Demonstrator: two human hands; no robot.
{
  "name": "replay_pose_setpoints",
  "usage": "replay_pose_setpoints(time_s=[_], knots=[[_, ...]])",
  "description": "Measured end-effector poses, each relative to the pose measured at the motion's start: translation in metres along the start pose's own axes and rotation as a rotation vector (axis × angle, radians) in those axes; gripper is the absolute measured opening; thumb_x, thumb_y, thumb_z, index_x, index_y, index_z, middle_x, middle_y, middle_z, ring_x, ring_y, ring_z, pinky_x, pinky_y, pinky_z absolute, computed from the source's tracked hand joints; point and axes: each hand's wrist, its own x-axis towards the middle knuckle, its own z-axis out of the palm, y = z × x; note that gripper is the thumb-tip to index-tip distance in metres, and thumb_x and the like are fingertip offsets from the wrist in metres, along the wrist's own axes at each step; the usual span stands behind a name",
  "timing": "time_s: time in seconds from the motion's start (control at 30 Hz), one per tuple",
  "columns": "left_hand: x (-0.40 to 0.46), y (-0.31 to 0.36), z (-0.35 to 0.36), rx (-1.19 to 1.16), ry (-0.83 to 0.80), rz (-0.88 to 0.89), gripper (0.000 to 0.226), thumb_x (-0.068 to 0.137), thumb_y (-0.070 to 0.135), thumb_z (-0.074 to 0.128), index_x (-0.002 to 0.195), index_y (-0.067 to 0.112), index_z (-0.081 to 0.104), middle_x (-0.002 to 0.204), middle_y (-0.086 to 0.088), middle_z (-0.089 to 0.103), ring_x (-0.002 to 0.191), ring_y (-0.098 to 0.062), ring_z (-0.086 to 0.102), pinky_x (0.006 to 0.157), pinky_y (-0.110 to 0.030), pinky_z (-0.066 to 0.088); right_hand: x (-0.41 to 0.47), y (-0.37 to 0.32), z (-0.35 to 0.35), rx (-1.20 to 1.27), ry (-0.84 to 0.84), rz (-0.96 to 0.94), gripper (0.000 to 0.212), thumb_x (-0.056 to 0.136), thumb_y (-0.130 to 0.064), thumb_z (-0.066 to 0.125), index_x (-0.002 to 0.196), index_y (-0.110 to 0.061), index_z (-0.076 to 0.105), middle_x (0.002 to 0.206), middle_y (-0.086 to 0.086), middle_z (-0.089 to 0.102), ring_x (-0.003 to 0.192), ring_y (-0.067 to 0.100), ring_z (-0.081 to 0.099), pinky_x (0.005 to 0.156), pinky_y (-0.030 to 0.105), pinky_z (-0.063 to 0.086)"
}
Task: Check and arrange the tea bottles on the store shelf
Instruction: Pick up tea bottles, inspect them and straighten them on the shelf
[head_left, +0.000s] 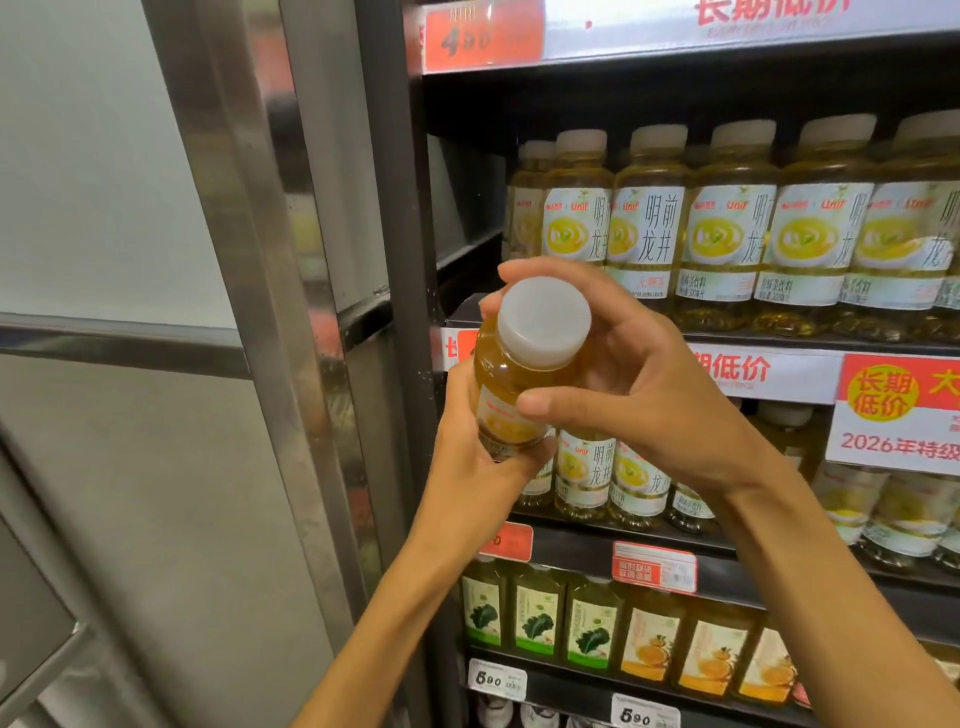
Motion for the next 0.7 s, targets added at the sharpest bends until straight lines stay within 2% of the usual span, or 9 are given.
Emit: replay_pose_setpoints(time_s=[0.1, 0.23, 0.37, 0.43, 0.53, 0.6, 0.7], knots=[[0.001, -0.004, -0.002, 0.017, -0.047, -0.036, 0.067, 0.075, 0.006, 0.078, 0.126, 0.031, 0.043, 0.114, 0.02, 0.062, 0.108, 0.0, 0.06, 0.082, -0.01, 0.048, 0.006, 0.0, 0.0, 0.035, 0.048, 0.011, 0.064, 0.078, -0.005, 0.066, 0.136, -0.015, 0.039, 0.134, 0.014, 0.05, 0.122, 0.019, 0.053, 0.099, 0.032, 0.047], [0.009, 0.0, -0.002, -0.009, -0.003, -0.059, 0.067, 0.068, 0.032, 0.08, 0.125, 0.028, 0.044, 0.113, 0.011, 0.066, 0.105, -0.006, 0.064, 0.084, -0.024, 0.054, 0.025, -0.002, -0.006, 0.08, 0.189, 0.007, 0.063, 0.081, -0.015, 0.061, 0.139, -0.019, 0.037, 0.127, 0.002, 0.057, 0.116, 0.014, 0.058, 0.092, 0.029, 0.051], [0.033, 0.012, -0.005, 0.028, 0.045, -0.058, 0.048, 0.077, 0.042, 0.071, 0.117, 0.04, 0.044, 0.11, 0.017, 0.065, 0.103, 0.001, 0.063, 0.08, -0.016, 0.052, 0.052, 0.001, -0.017, 0.153, 0.365, 0.027, 0.055, 0.091, -0.019, 0.054, 0.142, -0.018, 0.032, 0.126, 0.003, 0.058, 0.114, 0.014, 0.061, 0.092, 0.033, 0.053], [0.047, 0.014, -0.007, 0.101, 0.033, -0.045, 0.044, 0.083, 0.037, 0.066, 0.121, 0.038, 0.044, 0.117, 0.012, 0.061, 0.107, 0.0, 0.06, 0.084, -0.019, 0.051, 0.065, 0.003, -0.022, 0.079, 0.363, 0.025, 0.051, 0.096, -0.017, 0.051, 0.143, -0.018, 0.031, 0.125, 0.0, 0.058, 0.112, 0.011, 0.061, 0.089, 0.028, 0.053], [0.063, 0.01, -0.003, 0.134, 0.123, -0.005, 0.047, 0.087, 0.027, 0.065, 0.131, 0.023, 0.047, 0.125, 0.002, 0.058, 0.112, -0.006, 0.059, 0.094, -0.028, 0.051, 0.082, 0.005, -0.027, -0.071, 0.32, 0.015, 0.049, 0.097, -0.018, 0.051, 0.142, -0.019, 0.031, 0.128, 0.0, 0.054, 0.112, 0.008, 0.06, 0.083, 0.021, 0.053], [0.068, 0.008, 0.002, 0.136, 0.189, 0.024, 0.047, 0.089, 0.025, 0.064, 0.133, 0.02, 0.046, 0.123, 0.005, 0.059, 0.11, -0.002, 0.059, 0.091, -0.019, 0.05, 0.091, 0.008, -0.03, -0.104, 0.32, 0.013, 0.049, 0.097, -0.017, 0.051, 0.142, -0.018, 0.032, 0.13, 0.002, 0.052, 0.114, 0.01, 0.058, 0.083, 0.02, 0.053], [0.075, 0.006, 0.005, 0.137, 0.26, 0.049, 0.047, 0.09, 0.022, 0.063, 0.128, 0.031, 0.038, 0.115, 0.019, 0.058, 0.105, 0.009, 0.058, 0.08, -0.007, 0.047, 0.101, 0.013, -0.034, -0.159, 0.344, -0.002, 0.05, 0.096, -0.017, 0.052, 0.142, -0.015, 0.032, 0.132, 0.004, 0.049, 0.116, 0.012, 0.056, 0.087, 0.021, 0.052]])
